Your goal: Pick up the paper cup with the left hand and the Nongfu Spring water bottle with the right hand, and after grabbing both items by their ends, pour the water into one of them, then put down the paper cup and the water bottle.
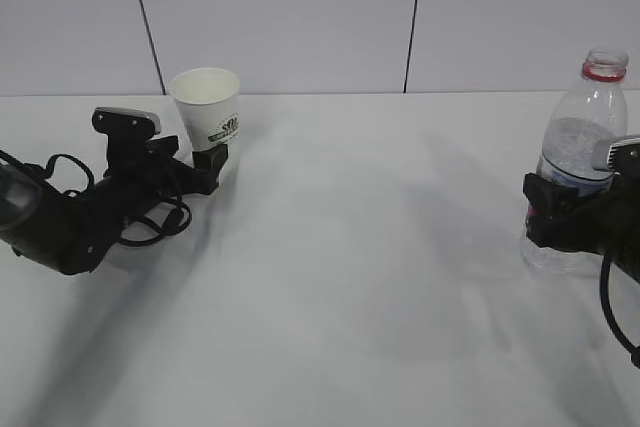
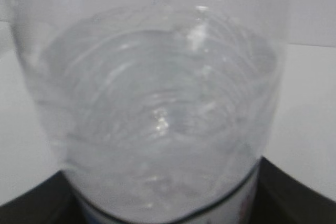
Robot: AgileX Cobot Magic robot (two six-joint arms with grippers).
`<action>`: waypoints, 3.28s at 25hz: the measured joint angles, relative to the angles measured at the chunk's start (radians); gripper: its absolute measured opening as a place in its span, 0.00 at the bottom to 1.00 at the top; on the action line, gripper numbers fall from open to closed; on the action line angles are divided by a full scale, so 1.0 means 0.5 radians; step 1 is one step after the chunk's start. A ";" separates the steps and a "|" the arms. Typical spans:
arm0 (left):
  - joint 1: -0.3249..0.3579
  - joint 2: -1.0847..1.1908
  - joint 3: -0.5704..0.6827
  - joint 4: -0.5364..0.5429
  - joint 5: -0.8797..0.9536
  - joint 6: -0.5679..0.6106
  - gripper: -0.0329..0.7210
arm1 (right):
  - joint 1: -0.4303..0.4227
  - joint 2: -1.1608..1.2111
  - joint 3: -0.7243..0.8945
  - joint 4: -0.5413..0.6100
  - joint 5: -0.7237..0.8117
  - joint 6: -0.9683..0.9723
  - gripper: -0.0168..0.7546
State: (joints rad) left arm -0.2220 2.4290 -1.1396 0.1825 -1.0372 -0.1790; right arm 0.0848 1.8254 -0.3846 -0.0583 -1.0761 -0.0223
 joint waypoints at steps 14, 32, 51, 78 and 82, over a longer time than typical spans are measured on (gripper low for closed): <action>0.000 0.010 -0.005 0.087 -0.130 -0.024 0.93 | 0.000 0.000 0.000 0.000 0.000 0.000 0.64; 0.030 0.010 -0.192 0.187 0.102 -0.163 0.91 | 0.000 0.000 0.000 0.000 0.000 0.000 0.64; 0.143 0.013 -0.248 0.515 0.109 -0.211 0.90 | 0.000 0.000 0.000 -0.001 0.000 0.000 0.64; 0.143 0.013 -0.309 0.515 0.228 -0.237 0.76 | 0.000 0.000 0.000 -0.001 0.000 0.000 0.64; 0.143 0.013 -0.311 0.515 0.231 -0.237 0.73 | 0.000 0.000 0.000 -0.001 0.000 0.000 0.64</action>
State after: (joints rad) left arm -0.1502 2.4356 -1.2950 0.4400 -0.9217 -0.2974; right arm 0.0848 1.8254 -0.3846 -0.0588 -1.0761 -0.0223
